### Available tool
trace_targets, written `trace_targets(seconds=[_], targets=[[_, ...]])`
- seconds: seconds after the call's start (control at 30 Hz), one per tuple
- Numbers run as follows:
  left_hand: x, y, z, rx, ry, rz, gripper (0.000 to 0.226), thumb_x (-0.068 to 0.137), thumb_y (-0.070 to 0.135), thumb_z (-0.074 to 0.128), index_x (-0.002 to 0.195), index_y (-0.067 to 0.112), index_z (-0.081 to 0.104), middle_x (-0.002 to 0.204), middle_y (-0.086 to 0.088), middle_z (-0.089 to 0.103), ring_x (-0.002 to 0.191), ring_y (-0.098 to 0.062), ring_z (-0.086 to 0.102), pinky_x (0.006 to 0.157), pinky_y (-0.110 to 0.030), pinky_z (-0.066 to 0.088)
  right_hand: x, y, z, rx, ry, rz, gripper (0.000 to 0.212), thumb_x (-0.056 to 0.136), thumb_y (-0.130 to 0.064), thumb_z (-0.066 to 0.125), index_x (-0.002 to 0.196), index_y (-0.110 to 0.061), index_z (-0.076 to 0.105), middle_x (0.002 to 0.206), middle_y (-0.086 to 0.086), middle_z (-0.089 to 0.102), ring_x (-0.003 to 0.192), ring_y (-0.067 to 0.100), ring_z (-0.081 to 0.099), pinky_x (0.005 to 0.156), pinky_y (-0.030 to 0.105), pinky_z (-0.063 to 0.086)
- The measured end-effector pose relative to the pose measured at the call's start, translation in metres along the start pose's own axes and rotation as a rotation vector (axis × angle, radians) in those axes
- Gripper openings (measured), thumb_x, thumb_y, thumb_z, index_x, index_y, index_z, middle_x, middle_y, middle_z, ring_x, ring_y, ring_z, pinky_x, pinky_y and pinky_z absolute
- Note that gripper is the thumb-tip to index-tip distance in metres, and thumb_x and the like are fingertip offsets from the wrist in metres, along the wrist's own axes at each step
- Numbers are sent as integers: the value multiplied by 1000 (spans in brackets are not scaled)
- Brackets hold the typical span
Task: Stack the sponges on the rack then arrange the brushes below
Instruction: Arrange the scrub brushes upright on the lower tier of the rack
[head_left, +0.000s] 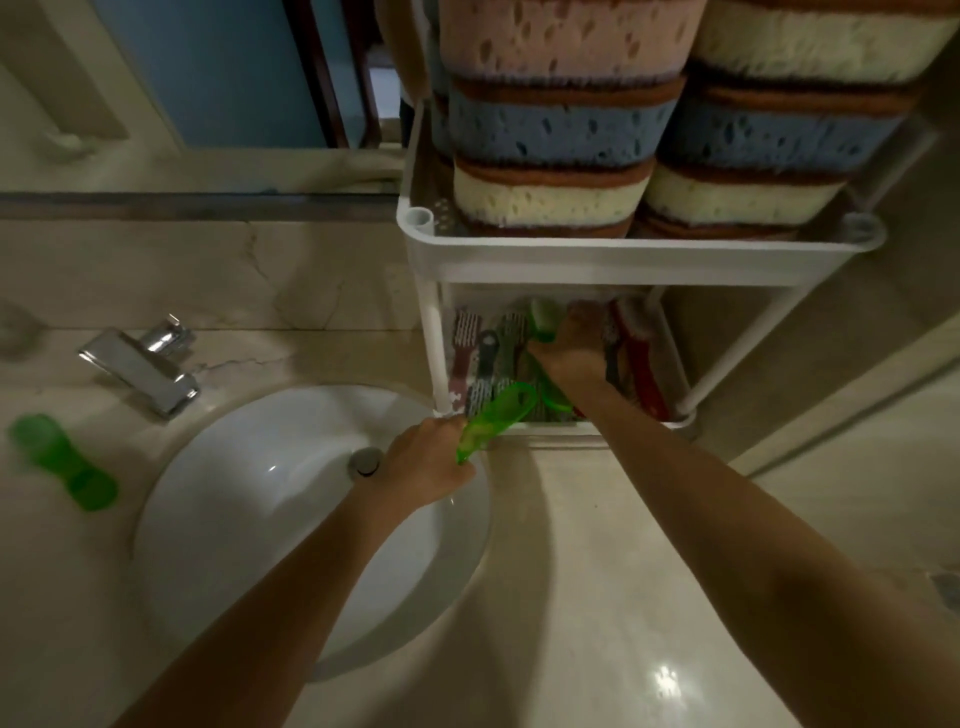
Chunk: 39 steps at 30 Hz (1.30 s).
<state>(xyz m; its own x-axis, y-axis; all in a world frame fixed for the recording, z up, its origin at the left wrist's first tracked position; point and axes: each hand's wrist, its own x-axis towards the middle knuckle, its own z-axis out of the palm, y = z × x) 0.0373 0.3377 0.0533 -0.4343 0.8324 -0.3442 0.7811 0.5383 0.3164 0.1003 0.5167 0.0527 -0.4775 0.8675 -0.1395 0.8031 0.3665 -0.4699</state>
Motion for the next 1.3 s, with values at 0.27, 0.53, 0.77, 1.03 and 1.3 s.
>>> trace_targets(seconds=[0.27, 0.53, 0.77, 1.03, 1.3], targets=[[1, -2, 1, -4, 27, -69, 35, 85, 23, 54, 116, 8, 50, 115, -16, 62, 100, -33, 63, 77, -37, 51, 10, -2, 17, -186, 6, -43, 78, 93, -36, 52, 145, 6, 12, 141, 23, 42, 125, 35, 48, 97, 38, 43], [0, -2, -1, -32, 23, -57, 35, 85, 21, 54, 117, 8, 50, 114, -17, 62, 100, -33, 63, 77, -37, 51, 11, -3, 21, -213, 43, -11, 77, 94, -40, 48, 143, 10, 15, 128, 21, 54, 117, 34, 55, 89, 35, 47], [0, -1, -8, -75, 20, -19, 34, 82, 17, 57, 115, 7, 53, 113, -18, 62, 103, -35, 62, 81, -38, 52, 0, 9, 2, -32, 103, -41, 35, 79, -19, 47, 87, 8, 67, 76, 23, 68, 66, 31, 68, 55, 29, 53], [12, 41, -18, -9, 50, 135, 20, 82, 12, 63, 102, 9, 65, 112, -13, 61, 104, -32, 60, 87, -36, 47, -41, 35, -46, 371, -417, -255, 17, 89, -2, 55, 92, 0, 72, 88, 6, 69, 77, 4, 60, 76, 10, 47], [20, 80, -22, 140, 172, 289, 38, 83, -2, 53, 114, 16, 63, 114, -7, 61, 117, -26, 47, 111, -34, 22, -59, 74, -79, 155, -533, -306, 14, 87, -2, 60, 82, -11, 69, 66, -8, 56, 50, -16, 51, 57, 1, 39]])
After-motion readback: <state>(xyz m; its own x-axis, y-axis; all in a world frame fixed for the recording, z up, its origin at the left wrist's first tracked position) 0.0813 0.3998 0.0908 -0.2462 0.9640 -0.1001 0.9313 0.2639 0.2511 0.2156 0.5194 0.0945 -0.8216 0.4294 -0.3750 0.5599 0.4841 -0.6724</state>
